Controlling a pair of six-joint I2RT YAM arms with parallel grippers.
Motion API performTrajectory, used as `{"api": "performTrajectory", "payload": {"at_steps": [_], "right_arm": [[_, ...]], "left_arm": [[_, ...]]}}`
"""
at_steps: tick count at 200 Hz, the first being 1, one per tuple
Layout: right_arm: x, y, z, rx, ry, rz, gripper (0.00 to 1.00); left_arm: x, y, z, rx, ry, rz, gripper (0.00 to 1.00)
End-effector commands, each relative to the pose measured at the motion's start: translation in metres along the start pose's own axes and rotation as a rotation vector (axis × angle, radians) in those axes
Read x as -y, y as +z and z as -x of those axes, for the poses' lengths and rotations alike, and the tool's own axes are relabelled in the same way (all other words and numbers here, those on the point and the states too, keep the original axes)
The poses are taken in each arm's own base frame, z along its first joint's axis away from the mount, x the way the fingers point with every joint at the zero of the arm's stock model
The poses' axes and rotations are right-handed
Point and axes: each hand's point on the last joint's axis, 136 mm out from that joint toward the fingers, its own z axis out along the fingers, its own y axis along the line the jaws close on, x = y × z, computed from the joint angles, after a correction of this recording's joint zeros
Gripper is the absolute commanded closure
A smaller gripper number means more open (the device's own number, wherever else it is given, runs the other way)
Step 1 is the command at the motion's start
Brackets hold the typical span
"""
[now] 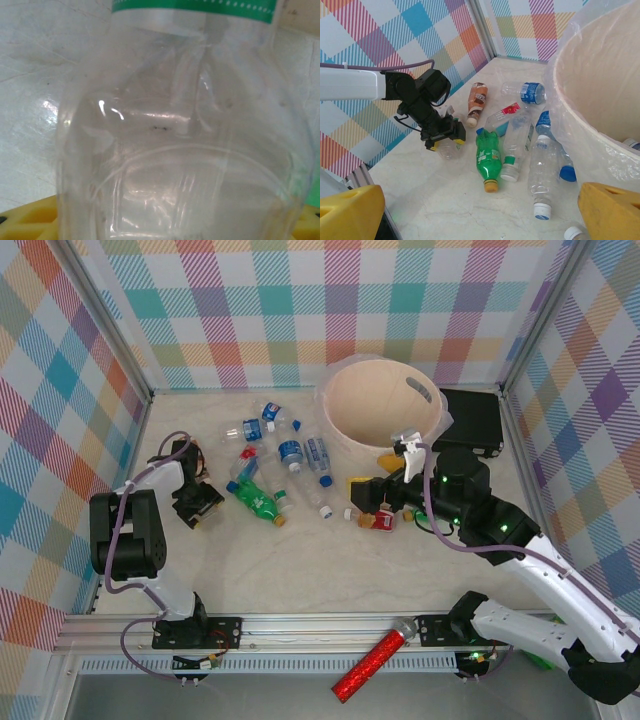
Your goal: Put the plastic bottles in the bin
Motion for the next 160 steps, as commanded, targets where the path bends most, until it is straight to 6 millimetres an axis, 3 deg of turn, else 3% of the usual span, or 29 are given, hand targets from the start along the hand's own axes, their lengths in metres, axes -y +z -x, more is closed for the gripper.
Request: {"api": "performTrajectory", "payload": {"at_steps": [1, 62, 135, 160], "right_arm": [[-0.004, -0.005, 0.005, 0.021, -0.014, 0.012, 0.01], [-0.007, -0.003, 0.009, 0.024, -0.007, 0.019, 0.01], [-0.012, 0.004, 0.022, 0.02, -0.007, 0.031, 0.01], [-0.014, 0.007, 0.031, 0.01, 0.011, 0.026, 0.01]], "left_arm": [[-0.005, -0.016, -0.004, 0.019, 0.026, 0.011, 0.38], [0.0, -0.062, -0.009, 0.109, 0.053, -0.099, 0.4], [0.044, -0.179, -0.028, 0.468, 0.357, -0.26, 0.39], [0.061, -0.205, -0.041, 0.566, 0.465, -0.281, 0.38]]}}
